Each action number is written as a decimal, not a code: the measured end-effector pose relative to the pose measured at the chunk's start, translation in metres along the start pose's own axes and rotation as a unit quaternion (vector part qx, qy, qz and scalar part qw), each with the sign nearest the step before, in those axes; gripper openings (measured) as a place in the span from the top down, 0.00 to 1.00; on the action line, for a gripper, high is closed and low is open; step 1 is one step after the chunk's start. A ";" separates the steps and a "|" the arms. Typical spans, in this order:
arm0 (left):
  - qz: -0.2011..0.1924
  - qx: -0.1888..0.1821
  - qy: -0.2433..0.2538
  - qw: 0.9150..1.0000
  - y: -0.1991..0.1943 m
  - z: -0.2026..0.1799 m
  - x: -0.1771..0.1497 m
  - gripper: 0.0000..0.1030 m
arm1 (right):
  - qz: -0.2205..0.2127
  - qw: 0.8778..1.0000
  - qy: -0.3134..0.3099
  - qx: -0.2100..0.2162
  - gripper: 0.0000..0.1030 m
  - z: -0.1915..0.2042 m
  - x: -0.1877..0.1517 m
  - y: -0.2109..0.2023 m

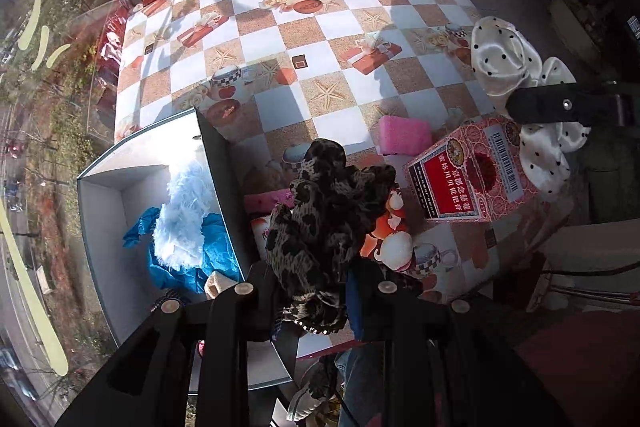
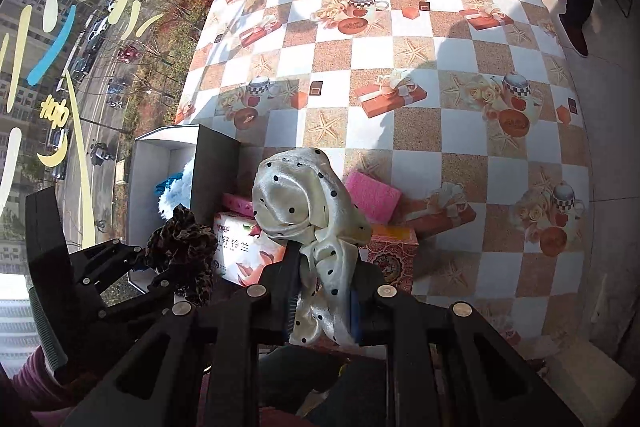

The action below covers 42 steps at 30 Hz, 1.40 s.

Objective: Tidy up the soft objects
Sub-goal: 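Lift both scrunchies and carry them over the white box, then hold the leopard and polka-dot scrunchies above the box with both grippers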

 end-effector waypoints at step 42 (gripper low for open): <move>-0.031 0.063 -0.236 0.969 -0.019 0.140 -0.099 0.73 | 0.087 0.968 -0.236 0.006 0.79 0.195 -0.047 0.075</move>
Point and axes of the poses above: each gripper's, at about its wrist camera, not at the fingertips, and y roughly the way its jaws point, z to its left, x to its top, the point moved 10 cm from there along y, roughly the way its jaws point, and after that the axes turned 2 degrees about y, right-handed, at the moved point
